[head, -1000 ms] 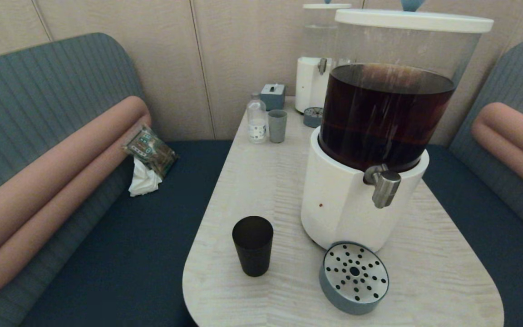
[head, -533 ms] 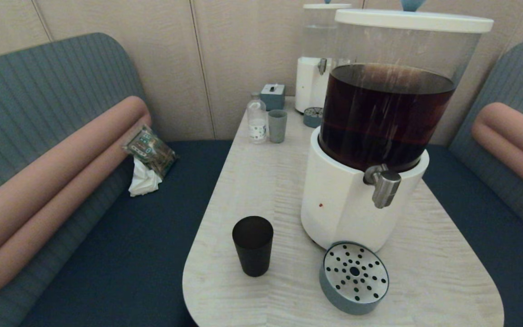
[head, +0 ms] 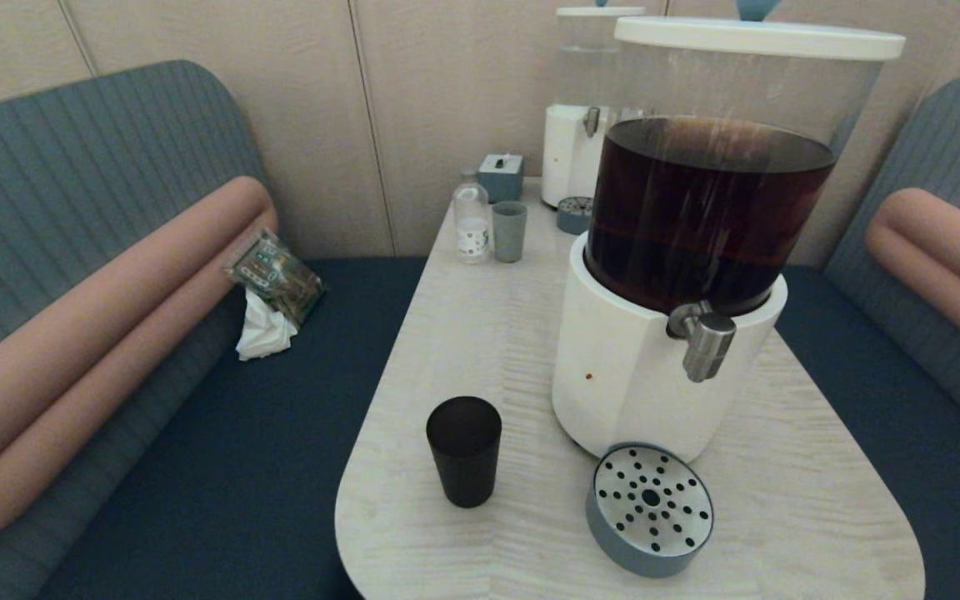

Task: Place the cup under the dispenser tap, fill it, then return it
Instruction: Pick up the cup

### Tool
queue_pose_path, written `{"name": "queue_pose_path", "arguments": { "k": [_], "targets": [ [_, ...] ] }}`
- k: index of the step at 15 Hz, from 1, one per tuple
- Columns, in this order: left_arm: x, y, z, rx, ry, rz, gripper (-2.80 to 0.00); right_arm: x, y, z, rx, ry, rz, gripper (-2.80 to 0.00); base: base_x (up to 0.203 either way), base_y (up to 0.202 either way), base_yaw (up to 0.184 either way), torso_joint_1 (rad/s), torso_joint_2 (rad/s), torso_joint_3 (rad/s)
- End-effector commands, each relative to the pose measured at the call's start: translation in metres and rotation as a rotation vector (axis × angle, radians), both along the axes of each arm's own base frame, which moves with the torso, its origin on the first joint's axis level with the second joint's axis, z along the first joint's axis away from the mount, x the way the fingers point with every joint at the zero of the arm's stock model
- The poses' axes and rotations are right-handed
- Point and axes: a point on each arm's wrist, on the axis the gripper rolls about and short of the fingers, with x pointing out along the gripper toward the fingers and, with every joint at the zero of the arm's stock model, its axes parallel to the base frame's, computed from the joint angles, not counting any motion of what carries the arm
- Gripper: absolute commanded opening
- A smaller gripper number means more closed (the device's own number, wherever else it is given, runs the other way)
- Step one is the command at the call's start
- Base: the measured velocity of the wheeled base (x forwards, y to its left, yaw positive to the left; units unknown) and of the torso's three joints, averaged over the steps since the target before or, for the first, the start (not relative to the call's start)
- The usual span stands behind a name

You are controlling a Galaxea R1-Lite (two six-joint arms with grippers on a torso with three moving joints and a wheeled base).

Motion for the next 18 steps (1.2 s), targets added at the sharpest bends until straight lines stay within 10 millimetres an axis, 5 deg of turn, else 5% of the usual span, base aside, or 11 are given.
{"name": "queue_pose_path", "arguments": {
  "k": [1, 8, 18],
  "targets": [
    [0.010, -0.001, 0.024, -0.030, 0.055, -0.037, -2.80, 0.000, 0.000, 0.000, 0.000, 0.002, 0.000, -2.80, 0.000, 0.000, 0.000, 0.000, 0.00, 0.000],
    [0.092, -0.005, 0.074, -0.115, 0.098, -0.239, -2.80, 0.000, 0.000, 0.000, 0.000, 0.002, 0.000, -2.80, 0.000, 0.000, 0.000, 0.000, 0.00, 0.000],
    [0.216, -0.011, 0.054, -0.029, 0.068, -0.458, -2.80, 0.000, 0.000, 0.000, 0.000, 0.002, 0.000, -2.80, 0.000, 0.000, 0.000, 0.000, 0.00, 0.000]
  ]
}}
